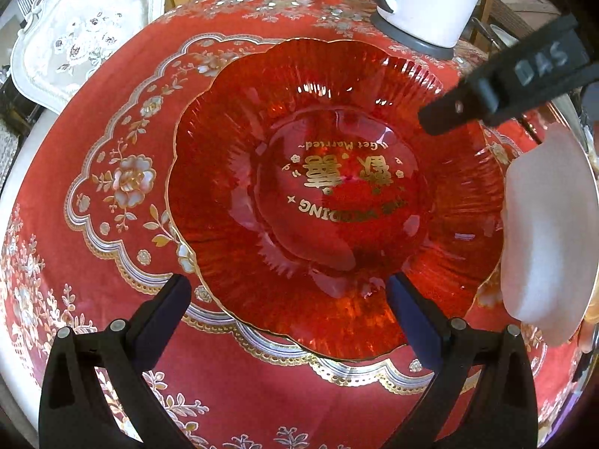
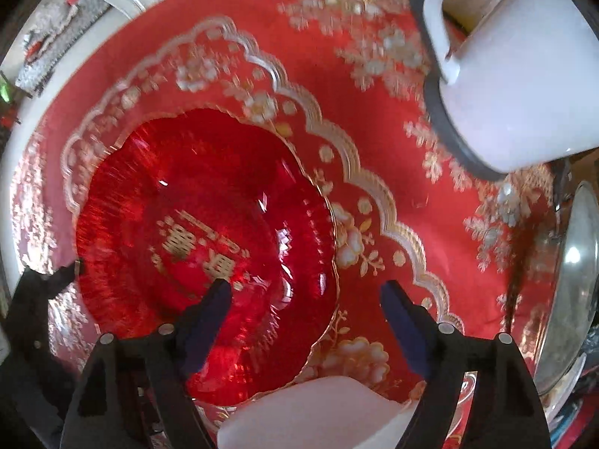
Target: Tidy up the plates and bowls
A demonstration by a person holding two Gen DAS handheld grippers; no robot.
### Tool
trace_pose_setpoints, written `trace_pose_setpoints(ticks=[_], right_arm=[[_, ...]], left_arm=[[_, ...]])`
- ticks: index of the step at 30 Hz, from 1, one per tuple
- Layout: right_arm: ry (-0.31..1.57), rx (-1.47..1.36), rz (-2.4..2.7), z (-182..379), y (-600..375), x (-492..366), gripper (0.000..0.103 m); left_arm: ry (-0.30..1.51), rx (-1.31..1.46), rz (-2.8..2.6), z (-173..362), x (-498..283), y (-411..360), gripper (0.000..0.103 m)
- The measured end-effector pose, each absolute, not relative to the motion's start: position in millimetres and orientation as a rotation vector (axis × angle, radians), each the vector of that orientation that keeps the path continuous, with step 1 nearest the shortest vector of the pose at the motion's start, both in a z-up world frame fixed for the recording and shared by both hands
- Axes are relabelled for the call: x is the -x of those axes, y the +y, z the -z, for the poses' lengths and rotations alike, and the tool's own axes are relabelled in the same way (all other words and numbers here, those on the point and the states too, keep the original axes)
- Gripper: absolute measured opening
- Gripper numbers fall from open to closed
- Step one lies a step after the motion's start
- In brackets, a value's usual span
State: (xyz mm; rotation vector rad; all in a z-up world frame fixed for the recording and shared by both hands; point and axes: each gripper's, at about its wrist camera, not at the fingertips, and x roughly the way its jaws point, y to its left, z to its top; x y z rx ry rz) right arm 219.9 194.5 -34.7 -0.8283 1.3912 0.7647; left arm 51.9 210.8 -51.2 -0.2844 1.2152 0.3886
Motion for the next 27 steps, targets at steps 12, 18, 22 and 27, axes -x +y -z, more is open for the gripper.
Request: trace_pose_setpoints(ticks=[12, 18, 22, 27], right_arm=[[1.502, 0.699, -0.787, 57.6, 179.6, -228.0, 0.018], [1.471, 0.65, -0.8, 43.8, 172.7, -220.7, 0.014], [1.45, 0.61, -0.829, 28.4, 168.2, -203.7, 0.011], [1.415, 0.607, -0.853, 13.2, 162.4, -175.7, 0.011]], left_arm=[[1.267, 0.321, -0.428, 64.5, -58.3, 235.1, 0.087], [1.24, 0.377, -0.442, 55.4, -53.1, 261.9, 0.039], [1.236, 0.434, -0.448, 53.6, -42.7, 284.6, 0.033], [1.211, 0.427, -0.468, 45.5, -27.3, 306.3, 0.03]])
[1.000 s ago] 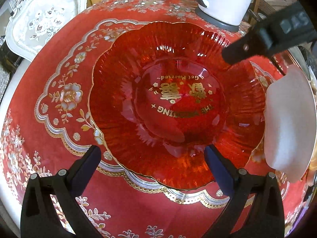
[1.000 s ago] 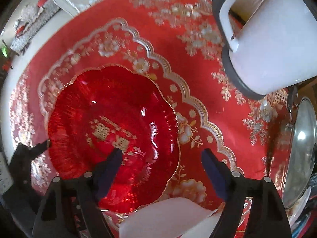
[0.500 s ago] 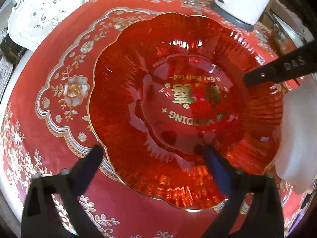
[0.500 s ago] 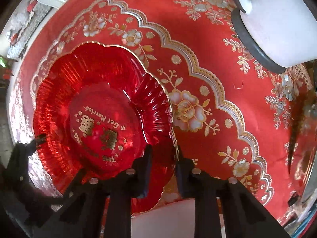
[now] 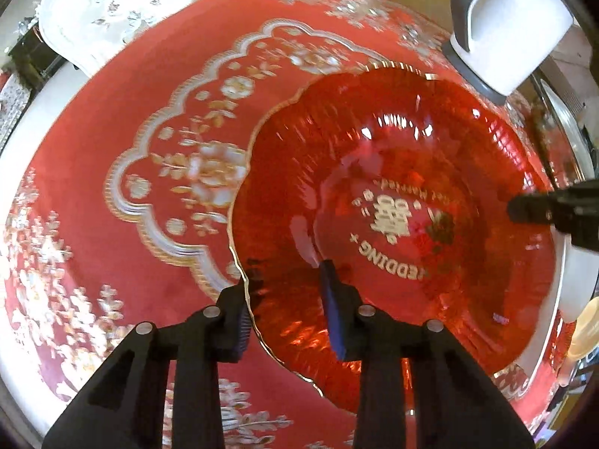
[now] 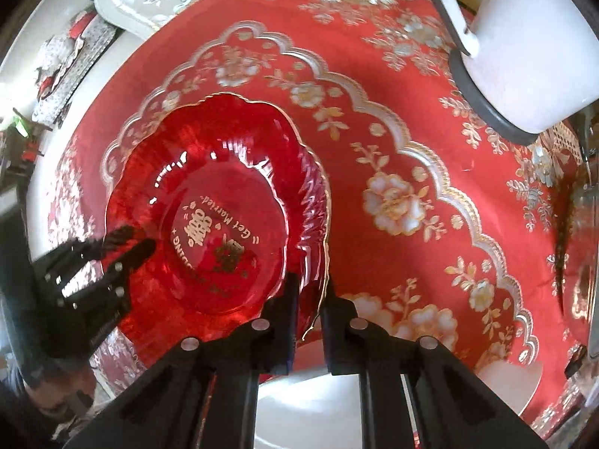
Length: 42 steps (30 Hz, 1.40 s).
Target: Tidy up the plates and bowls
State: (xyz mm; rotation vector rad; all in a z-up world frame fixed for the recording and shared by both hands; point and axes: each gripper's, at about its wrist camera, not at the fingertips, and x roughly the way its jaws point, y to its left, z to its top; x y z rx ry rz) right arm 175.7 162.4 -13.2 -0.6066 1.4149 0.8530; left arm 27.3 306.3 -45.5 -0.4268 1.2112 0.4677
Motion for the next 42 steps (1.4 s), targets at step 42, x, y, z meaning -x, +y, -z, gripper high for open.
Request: trace_pose_setpoints(ticks=[42], right_arm=[[1.289, 0.285, -0.84, 34.9, 126.3, 11.5, 0.05]], left_arm=[[1.106, 0.162, -0.601, 18.8, 79.2, 303.4, 0.067]])
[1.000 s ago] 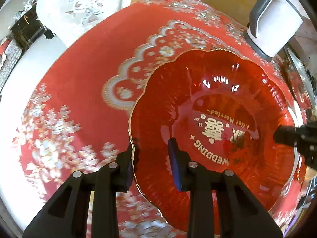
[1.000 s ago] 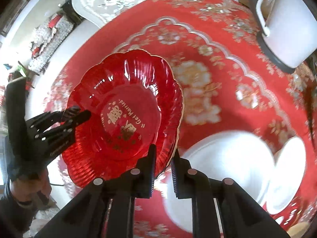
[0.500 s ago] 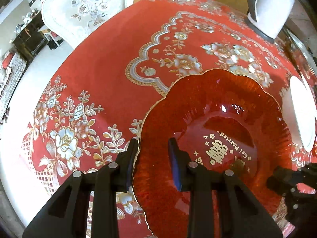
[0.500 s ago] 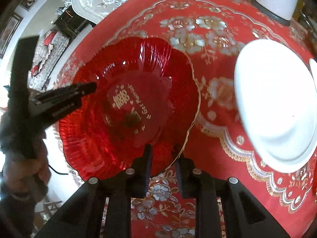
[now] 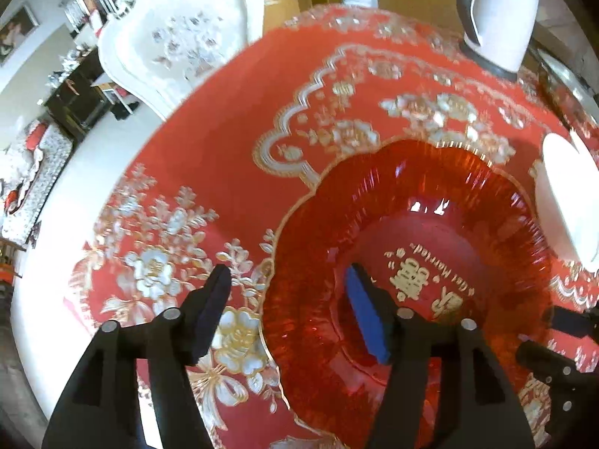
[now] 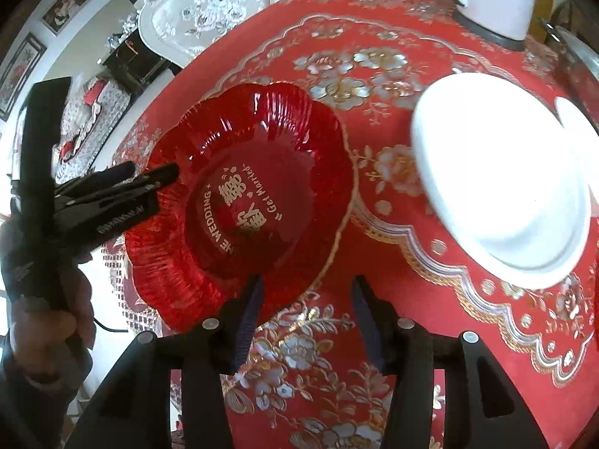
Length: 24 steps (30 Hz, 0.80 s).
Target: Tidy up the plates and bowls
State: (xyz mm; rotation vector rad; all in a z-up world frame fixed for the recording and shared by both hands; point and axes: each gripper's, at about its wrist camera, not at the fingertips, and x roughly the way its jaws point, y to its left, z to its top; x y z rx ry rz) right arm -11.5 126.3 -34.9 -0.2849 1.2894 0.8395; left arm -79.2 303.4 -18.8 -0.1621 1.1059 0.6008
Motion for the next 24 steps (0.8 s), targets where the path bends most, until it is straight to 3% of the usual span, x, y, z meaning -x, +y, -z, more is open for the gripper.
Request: trace_pose_setpoints(ticks=[7, 24], right_arm=[[1.235, 0.251, -0.81, 13.2, 96.6, 4.2, 0.056], [1.244, 0.088, -0.612, 6.9, -16.7, -33.5, 0.057]], left_arm=[[1.033, 0.117, -0.56, -17.4, 73.6, 274.4, 0.08], [1.053, 0.11, -0.228, -28.9, 9.6, 139.5, 0.08]])
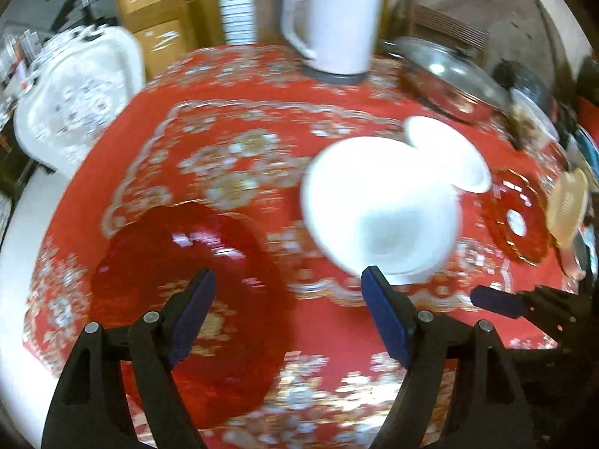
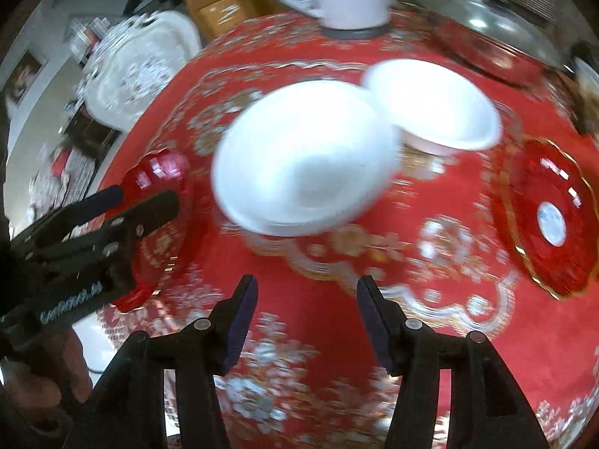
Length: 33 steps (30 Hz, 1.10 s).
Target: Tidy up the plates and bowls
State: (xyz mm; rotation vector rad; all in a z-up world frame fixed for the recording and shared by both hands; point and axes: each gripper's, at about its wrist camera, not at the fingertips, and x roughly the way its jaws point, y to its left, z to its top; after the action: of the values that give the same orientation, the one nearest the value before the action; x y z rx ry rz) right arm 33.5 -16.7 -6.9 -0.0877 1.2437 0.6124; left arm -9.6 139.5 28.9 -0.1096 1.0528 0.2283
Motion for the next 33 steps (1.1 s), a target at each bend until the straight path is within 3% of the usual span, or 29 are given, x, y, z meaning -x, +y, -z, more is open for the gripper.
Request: trace_pose_setpoints(ticks=[16, 33], right_arm=[[1.238, -0.121, -0.254, 13.9, -198.6, -76.2, 0.062], [1.24, -0.344, -0.121, 45.2, -273.1, -130.7, 0.062]], left_arm=[[1.104, -0.024, 0.013, -10.1, -71.0, -16.5, 0.08], [1.202, -0.059, 0.018, 33.5, -136.1, -72.5, 0.08]])
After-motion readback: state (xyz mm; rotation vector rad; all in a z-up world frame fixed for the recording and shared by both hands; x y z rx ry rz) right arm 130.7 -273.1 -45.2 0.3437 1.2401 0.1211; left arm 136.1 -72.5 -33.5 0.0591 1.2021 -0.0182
